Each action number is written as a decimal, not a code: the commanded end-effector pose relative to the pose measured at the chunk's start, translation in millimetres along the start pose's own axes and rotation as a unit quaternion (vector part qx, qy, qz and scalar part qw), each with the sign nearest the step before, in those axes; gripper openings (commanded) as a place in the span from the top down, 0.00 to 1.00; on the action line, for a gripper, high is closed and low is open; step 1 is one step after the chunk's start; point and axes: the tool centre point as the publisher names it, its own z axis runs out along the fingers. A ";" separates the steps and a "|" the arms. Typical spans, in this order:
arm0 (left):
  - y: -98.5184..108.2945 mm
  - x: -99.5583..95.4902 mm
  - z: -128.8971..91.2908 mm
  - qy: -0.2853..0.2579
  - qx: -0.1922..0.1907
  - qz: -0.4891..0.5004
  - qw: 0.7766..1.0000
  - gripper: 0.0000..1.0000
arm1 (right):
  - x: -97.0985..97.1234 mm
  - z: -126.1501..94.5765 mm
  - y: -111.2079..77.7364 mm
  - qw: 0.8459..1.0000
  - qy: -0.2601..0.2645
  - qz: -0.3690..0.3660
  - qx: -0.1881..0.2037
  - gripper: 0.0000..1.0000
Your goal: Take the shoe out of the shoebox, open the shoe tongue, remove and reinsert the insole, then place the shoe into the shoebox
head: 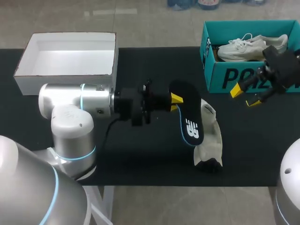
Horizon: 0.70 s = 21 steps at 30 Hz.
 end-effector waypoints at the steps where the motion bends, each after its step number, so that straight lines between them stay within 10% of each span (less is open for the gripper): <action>1: -2.0 0.8 -1.5 -0.002 0.002 0.003 1.000 1.00 | 0.8 -10.2 -26.6 0.988 -0.133 -0.074 -0.033 0.00; 21: -2.4 10.6 10.8 0.010 0.020 -0.019 1.000 1.00 | -26.6 -34.0 -68.5 0.971 -0.148 -0.185 -0.017 0.00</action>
